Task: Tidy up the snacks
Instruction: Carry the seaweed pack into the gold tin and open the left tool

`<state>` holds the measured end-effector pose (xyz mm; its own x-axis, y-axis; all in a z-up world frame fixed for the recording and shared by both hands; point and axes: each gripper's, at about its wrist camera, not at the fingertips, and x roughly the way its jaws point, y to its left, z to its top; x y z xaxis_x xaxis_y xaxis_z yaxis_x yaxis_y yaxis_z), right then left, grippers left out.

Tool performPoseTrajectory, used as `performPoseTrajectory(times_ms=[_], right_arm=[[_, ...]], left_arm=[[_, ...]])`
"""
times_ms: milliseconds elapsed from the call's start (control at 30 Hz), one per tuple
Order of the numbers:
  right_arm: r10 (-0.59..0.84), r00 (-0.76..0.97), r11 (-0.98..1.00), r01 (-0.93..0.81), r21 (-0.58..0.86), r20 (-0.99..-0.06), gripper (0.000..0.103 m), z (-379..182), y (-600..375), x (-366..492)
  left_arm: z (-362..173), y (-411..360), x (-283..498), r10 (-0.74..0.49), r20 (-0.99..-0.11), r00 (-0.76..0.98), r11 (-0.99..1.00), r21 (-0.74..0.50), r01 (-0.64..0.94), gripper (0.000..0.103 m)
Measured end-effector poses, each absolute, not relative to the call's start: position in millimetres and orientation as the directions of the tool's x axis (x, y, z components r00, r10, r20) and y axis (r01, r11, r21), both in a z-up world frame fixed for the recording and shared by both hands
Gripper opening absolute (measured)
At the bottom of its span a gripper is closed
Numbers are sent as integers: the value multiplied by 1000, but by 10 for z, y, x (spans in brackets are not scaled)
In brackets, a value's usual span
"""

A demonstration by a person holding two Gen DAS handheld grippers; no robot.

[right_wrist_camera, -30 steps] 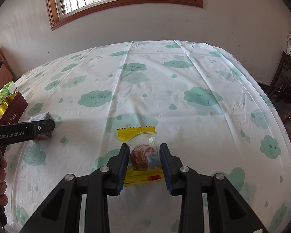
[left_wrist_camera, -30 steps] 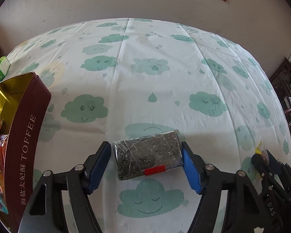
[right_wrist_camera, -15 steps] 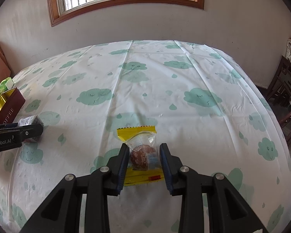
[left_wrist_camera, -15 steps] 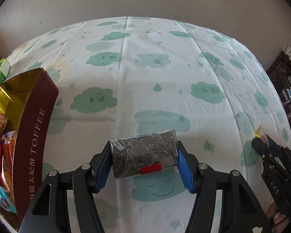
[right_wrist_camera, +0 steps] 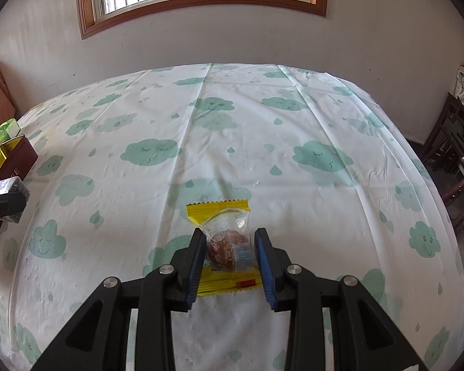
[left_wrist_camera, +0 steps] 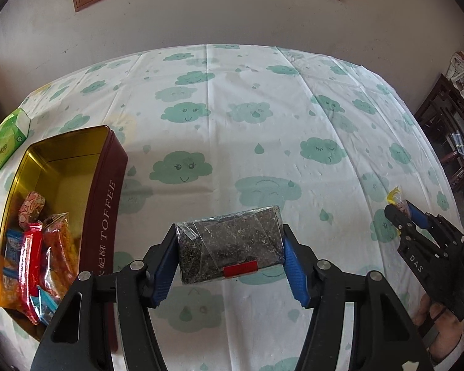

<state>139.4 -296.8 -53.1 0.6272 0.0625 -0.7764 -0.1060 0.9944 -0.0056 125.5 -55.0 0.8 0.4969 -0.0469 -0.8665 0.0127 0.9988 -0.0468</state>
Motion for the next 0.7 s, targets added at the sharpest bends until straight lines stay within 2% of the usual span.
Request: performPoseTrajectory(times_ms=[300, 700], right_arm=[[62, 627, 994, -106, -6, -776, 34, -531, -2965, 1391], [61, 627, 994, -105, -7, -777, 34, -530, -2962, 1389]], left_arm=[[419, -253, 1066, -13, -836, 548, 998, 21, 55, 57], [474, 599, 956, 95, -836, 540, 995, 64, -76, 57]])
